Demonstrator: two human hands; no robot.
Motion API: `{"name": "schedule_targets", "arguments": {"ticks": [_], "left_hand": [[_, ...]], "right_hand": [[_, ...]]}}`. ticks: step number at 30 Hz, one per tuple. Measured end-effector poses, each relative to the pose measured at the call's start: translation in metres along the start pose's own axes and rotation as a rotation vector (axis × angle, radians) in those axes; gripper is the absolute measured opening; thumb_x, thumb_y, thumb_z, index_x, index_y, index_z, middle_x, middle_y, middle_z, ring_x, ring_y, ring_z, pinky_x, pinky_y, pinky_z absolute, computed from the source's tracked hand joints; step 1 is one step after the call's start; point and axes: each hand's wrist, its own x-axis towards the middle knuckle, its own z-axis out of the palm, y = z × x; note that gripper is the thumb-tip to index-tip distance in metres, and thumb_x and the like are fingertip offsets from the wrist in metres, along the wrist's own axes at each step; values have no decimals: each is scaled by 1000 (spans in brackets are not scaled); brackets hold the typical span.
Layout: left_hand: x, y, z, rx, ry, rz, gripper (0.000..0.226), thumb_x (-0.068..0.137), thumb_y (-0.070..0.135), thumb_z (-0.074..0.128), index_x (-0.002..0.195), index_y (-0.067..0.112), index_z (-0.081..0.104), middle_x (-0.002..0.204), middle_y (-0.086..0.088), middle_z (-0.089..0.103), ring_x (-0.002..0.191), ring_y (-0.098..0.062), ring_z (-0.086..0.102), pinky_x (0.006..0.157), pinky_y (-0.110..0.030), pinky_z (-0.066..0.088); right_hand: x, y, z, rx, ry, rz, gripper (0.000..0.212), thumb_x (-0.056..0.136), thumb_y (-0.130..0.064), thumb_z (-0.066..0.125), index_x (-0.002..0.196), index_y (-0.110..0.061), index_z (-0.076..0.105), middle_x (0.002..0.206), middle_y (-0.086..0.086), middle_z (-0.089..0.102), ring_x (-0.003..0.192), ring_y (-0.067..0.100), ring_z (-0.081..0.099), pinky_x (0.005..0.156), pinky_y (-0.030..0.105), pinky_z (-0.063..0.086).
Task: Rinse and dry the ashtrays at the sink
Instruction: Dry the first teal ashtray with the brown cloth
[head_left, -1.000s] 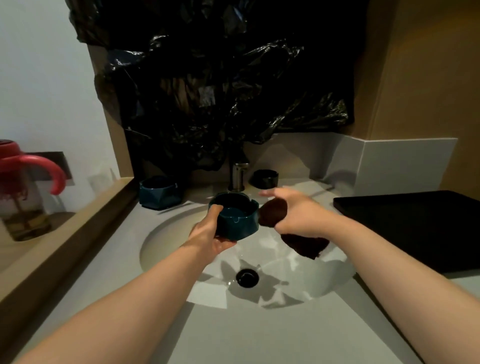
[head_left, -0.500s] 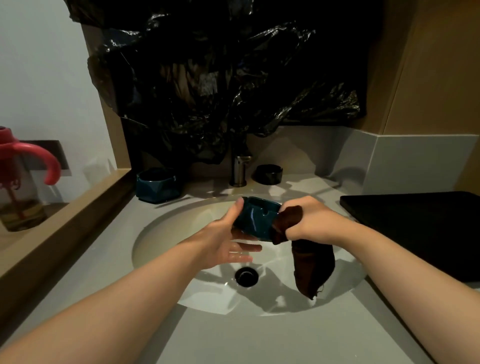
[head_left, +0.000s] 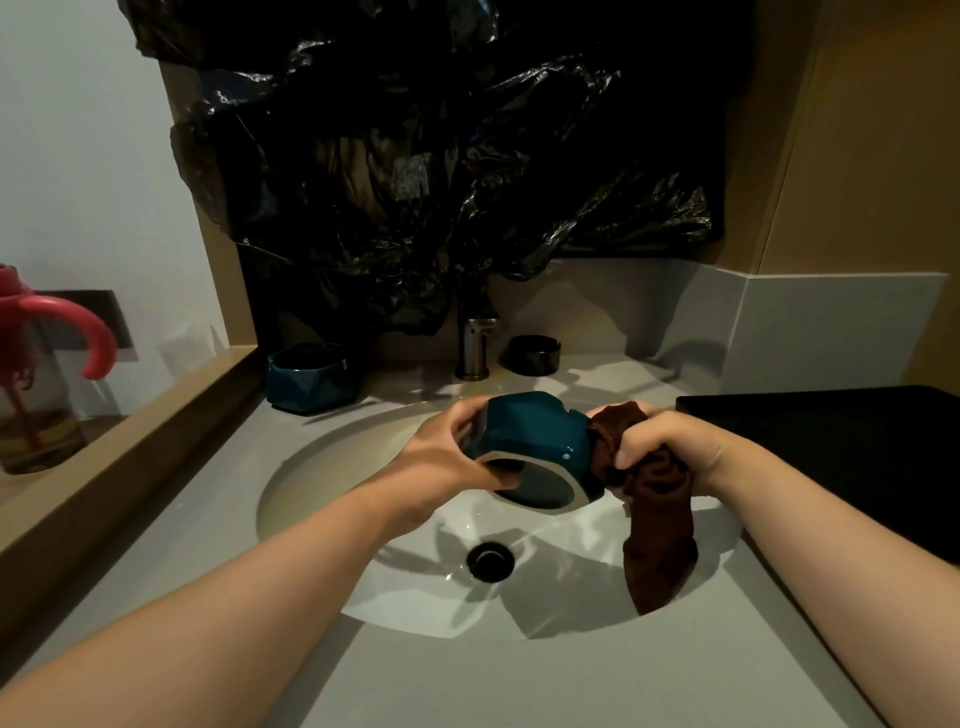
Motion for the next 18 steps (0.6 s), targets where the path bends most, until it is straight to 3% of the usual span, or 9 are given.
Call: {"name": "schedule_targets", "arguments": {"ticks": [5,8,10,15,18], "left_hand": [[-2,0,0,125,46,21,67,62,7,87,103,45,51,122,13,58,122,-13,51,105,-38,44],[-4,4,3,208,43,49,70,63,9,87,105,49,48,117,18,56,115,-7,52,98,-28,48],[-8,8,5,276,13,119,75,64,8,86,114,49,48,116,20,57,112,-3,55,92,-19,50],[-17,11,13,747,-27,293,72,74,24,77,134,42,41,127,21,46,114,-4,48,96,-22,45],[-16,11,18,889,-64,243,81,78,32,74,145,37,28,136,15,44,121,-9,46,101,-27,43]], "right_hand": [[1,4,-2,57,14,54,45,36,-6,63,79,2,52,70,16,56,50,22,58,47,24,48],[0,2,-3,37,36,61,49,34,-6,62,80,2,51,67,16,56,48,22,58,47,23,48],[1,0,-3,-24,53,67,46,33,-8,63,76,2,51,61,15,56,49,22,58,47,22,47],[5,-5,6,-292,101,154,35,47,-4,63,81,1,59,72,15,58,61,21,61,57,23,47],[7,-6,14,-335,130,181,24,50,-5,62,74,-2,62,67,12,62,58,18,62,53,21,48]]}}
